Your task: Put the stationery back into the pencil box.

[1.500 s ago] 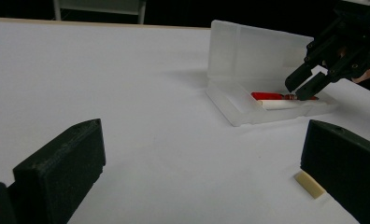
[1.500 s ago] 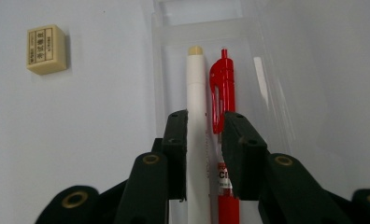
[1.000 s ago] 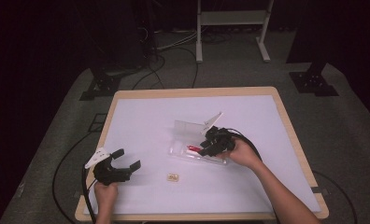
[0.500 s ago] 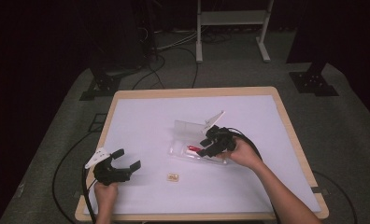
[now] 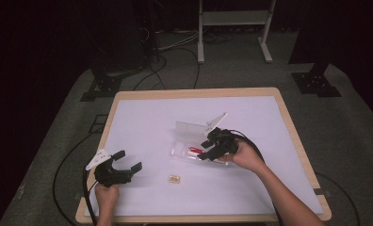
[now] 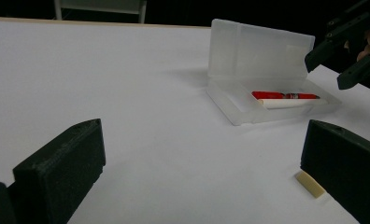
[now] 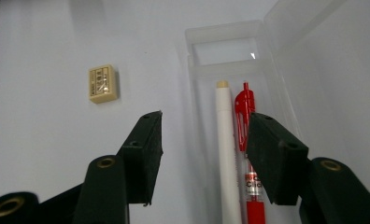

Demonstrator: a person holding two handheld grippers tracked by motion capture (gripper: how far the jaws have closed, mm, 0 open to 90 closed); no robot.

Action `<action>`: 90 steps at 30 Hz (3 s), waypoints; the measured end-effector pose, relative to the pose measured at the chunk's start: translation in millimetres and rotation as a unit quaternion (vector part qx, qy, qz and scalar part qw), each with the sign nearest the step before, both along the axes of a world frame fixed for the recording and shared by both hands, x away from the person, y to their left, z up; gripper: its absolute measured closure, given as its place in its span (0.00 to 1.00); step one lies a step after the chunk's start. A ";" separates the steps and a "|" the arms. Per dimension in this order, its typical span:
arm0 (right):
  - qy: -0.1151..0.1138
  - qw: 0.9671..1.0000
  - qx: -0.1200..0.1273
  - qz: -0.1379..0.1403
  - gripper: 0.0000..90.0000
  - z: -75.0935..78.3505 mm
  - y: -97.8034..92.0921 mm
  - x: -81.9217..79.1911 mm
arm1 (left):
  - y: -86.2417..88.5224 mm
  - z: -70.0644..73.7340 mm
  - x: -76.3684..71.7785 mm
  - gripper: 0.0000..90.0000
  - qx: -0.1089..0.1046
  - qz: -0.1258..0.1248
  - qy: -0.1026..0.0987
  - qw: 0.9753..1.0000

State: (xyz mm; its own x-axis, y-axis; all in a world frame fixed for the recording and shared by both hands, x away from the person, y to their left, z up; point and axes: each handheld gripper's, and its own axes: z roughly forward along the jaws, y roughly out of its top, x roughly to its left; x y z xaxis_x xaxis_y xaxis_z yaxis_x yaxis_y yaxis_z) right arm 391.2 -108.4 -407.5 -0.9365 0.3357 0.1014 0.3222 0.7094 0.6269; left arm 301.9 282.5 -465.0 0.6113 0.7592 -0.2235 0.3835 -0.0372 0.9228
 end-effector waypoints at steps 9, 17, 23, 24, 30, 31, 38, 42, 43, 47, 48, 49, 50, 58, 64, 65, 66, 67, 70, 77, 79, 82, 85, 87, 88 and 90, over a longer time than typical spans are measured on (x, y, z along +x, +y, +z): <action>0.001 1.000 0.004 0.009 0.47 1.3 5.4 -8.4 | -0.1 0.0 0.2 0.00 0.000 0.000 0.000 1.000; 0.000 1.000 0.006 0.021 0.45 2.1 11.5 -14.8 | -0.1 0.0 0.1 0.00 0.001 0.000 0.000 1.000; -0.004 0.999 0.009 0.034 0.45 5.0 17.3 -21.7 | -0.1 0.0 0.0 0.00 0.001 -0.001 0.000 1.000; -0.004 0.999 0.009 0.034 0.45 5.0 17.3 -21.7 | -0.1 0.0 0.0 0.00 0.001 -0.001 0.000 1.000; -0.003 0.999 0.010 0.049 0.44 5.8 25.6 -29.2 | -0.3 0.0 0.0 0.00 -0.001 0.001 0.000 1.000; -0.002 0.999 0.011 0.051 0.44 5.7 26.6 -29.8 | -0.3 0.0 0.0 0.00 -0.001 0.001 0.000 1.000; 0.000 0.998 0.008 0.063 0.43 3.1 33.5 -33.7 | -0.2 0.0 -0.1 0.00 0.000 0.000 0.000 1.000; 0.004 0.998 0.007 0.068 0.43 1.2 37.1 -35.7 | -0.4 0.1 -0.2 0.00 0.000 0.000 -0.001 1.000; 0.005 0.998 0.008 0.069 0.43 0.4 38.2 -36.2 | -0.4 0.1 -0.2 0.00 0.000 0.000 -0.001 1.000; 0.008 0.997 0.007 0.073 0.43 -1.0 40.6 -37.1 | -0.5 0.1 -0.3 0.00 0.000 0.000 -0.001 1.000; 0.009 0.997 0.008 0.076 0.43 -2.8 43.2 -38.1 | -0.6 0.1 -0.3 0.00 0.000 0.000 -0.001 1.000; 0.009 0.997 0.007 0.078 0.43 -3.5 44.3 -38.4 | -0.5 0.1 -0.3 0.00 0.001 0.000 -0.001 1.000; 0.009 0.997 0.009 0.080 0.43 -4.1 45.6 -38.7 | -0.2 0.1 -0.2 0.00 0.002 -0.001 -0.001 1.000; 0.009 0.996 0.010 0.092 0.43 -6.6 55.3 -42.3 | -0.6 0.1 -0.4 0.00 0.001 -0.001 -0.001 1.000; 0.013 0.995 0.006 0.102 0.43 -9.5 63.0 -45.0 | -0.4 0.2 -0.5 0.00 0.002 -0.002 -0.001 1.000; 0.014 0.995 0.008 0.103 0.43 -10.1 64.2 -45.4 | -0.4 0.2 -0.5 0.00 0.002 -0.002 -0.001 1.000; 0.014 0.994 0.007 0.104 0.43 -10.7 65.4 -45.4 | -0.3 0.2 -0.4 0.00 0.002 -0.002 -0.001 1.000; 0.015 0.994 0.007 0.105 0.43 -11.4 66.5 -45.6 | -0.3 0.2 -0.4 0.00 0.002 -0.002 -0.001 1.000; 0.016 0.994 0.006 0.107 0.43 -12.9 69.1 -46.1 | -0.3 0.2 -0.4 0.00 0.002 -0.002 -0.002 1.000; 0.022 0.993 0.001 0.114 0.43 -20.2 78.8 -46.2 | -0.5 0.1 -0.3 0.00 -0.001 0.000 -0.001 1.000; 0.022 0.993 0.000 0.116 0.44 -21.7 80.8 -46.1 | -0.6 0.1 -0.3 0.00 0.000 -0.001 -0.002 1.000; 0.023 0.993 -0.002 0.117 0.45 -23.9 83.5 -46.0 | -0.4 0.2 -0.4 0.00 0.000 -0.001 -0.001 1.000; 0.024 0.993 -0.003 0.118 0.45 -25.1 84.9 -45.8 | -0.4 0.2 -0.4 0.00 0.000 -0.001 -0.002 1.000; 0.023 0.993 -0.004 0.119 0.47 -27.4 87.6 -45.6 | -0.4 0.2 -0.3 0.00 0.000 -0.001 -0.001 1.000; 0.023 0.993 -0.004 0.119 0.47 -27.4 87.6 -45.6 | -0.4 0.2 -0.3 0.00 0.000 -0.001 -0.001 1.000; 0.023 0.993 -0.006 0.120 0.47 -29.0 89.9 -45.8 | -0.4 0.3 -0.3 0.00 -0.001 -0.001 -0.001 1.000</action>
